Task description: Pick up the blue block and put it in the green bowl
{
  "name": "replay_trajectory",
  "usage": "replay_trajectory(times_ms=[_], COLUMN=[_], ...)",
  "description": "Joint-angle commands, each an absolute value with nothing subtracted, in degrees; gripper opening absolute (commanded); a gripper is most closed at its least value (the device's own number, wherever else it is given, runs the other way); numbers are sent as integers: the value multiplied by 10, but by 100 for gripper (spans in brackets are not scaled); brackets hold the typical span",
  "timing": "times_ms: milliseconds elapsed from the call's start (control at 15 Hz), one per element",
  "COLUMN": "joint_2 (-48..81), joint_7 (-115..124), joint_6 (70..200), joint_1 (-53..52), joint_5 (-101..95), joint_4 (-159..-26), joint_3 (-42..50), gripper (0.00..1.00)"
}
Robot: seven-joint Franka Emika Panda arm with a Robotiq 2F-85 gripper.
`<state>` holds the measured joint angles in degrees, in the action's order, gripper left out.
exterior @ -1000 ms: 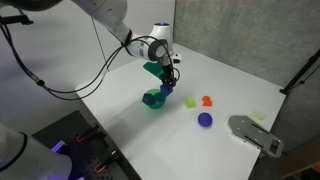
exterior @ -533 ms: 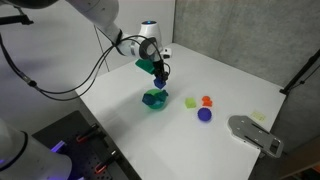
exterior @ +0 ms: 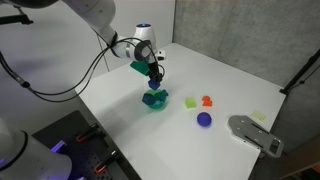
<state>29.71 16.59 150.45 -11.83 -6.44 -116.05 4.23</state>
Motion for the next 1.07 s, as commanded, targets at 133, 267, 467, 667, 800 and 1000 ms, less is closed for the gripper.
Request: replay_trajectory(times_ms=[133,267,467,667,800,1000], joint_2=[299,307,318,326,329,329], joint_7=[163,163,163,163,164,163], joint_6=[1530,1536,1544,1550,1552,1549], joint_1=[-114,-115,-117,-118,-119,-118], joint_5=[-65,-66,-67,-67,-67,-67], joint_4=[-1182,-1182,-1182,-1182,-1181,-1180], joint_3=[36,38,40,42,45,47], gripper=[25,25,25,25,36,73])
